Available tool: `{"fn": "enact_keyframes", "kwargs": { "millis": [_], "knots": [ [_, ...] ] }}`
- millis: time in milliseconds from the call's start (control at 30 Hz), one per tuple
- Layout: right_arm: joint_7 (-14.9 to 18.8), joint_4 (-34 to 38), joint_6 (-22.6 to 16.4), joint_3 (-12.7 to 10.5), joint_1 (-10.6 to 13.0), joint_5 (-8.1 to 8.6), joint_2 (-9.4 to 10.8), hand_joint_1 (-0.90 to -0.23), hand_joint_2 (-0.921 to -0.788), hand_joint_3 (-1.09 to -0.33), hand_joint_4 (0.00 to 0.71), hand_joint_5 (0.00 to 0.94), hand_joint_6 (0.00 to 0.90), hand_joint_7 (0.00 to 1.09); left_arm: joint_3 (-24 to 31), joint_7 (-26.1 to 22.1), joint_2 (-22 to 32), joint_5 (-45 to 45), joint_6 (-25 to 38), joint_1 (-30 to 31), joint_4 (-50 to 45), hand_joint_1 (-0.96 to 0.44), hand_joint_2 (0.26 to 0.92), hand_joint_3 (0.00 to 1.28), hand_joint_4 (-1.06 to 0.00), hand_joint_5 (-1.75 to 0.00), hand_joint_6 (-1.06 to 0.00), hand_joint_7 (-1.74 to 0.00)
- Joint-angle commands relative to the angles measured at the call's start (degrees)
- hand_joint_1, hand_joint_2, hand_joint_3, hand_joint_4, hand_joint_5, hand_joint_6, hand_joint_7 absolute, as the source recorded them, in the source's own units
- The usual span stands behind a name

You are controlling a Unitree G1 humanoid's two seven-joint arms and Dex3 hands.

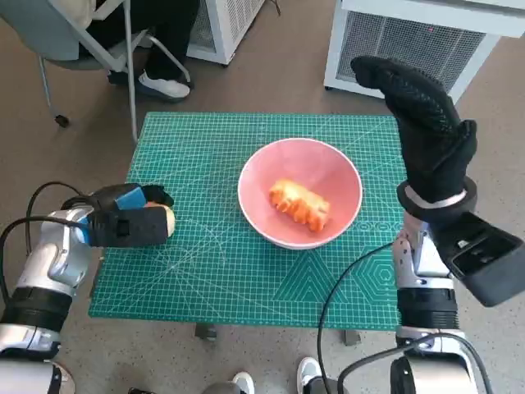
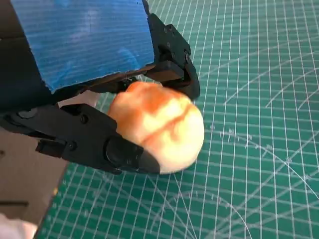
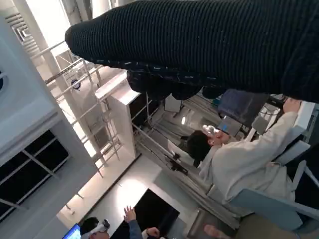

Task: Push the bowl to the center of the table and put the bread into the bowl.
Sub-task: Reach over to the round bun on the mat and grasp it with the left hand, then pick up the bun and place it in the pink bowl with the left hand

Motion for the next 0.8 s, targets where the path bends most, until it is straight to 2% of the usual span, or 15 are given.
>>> {"fn": "enact_keyframes", "kwargs": {
  "millis": [33,67,167,400,633,800],
  "knots": [
    [-0.17,-0.11,0.53,-0.07,1.35,-0.4,0.09,-0.542,-0.921,-0.835,-0.001,0.466,-0.001,0.54,-0.22,-0.15,0.07,-0.42,-1.2,1.42,0.8,0.0,0.917,0.08,-0.7,-1.15,-0.6,-1.18],
    [-0.15,0.05,0.43,-0.09,1.35,-0.44,0.09,-0.541,-0.921,-0.837,-0.001,0.465,-0.001,0.54,0.39,-0.03,0.44,-0.83,-1.28,1.49,-0.14,0.0,0.916,0.07,-0.69,-1.2,-0.63,-1.13],
    [-0.15,0.4,0.15,-0.13,1.37,-0.58,0.09,-0.541,-0.921,-0.836,-0.001,0.465,-0.001,0.54,2.48,-0.44,1.61,-2.23,-1.02,1.65,-4.21,0.0,0.916,0.07,-0.69,-1.21,-0.64,-1.11],
    [0.17,1.08,0.17,-0.24,0.95,-0.3,0.0,-0.542,-0.921,-0.833,-0.001,0.467,-0.001,0.54,7.66,-2.81,2.63,-5.77,2.26,2.24,-17.38,0.0,0.92,0.08,-0.68,-1.15,-0.61,-1.21],
    [0.44,2.16,-0.14,-0.4,0.33,-0.12,-0.1,-0.542,-0.921,-0.831,-0.001,0.467,-0.001,0.54,11.63,-0.32,0.31,-8.84,1.0,0.43,-26.73,0.0,0.92,0.08,-0.69,-1.09,-0.59,-1.28],
    [0.76,3.03,-0.27,-0.43,-0.09,0.16,-0.02,-0.544,-0.921,-0.825,-0.001,0.469,-0.001,0.54,12.33,1.84,-3.18,-11.07,-0.72,-2.32,-30.12,0.0,0.92,0.08,-0.71,-1.06,-0.58,-1.3]
  ]
}}
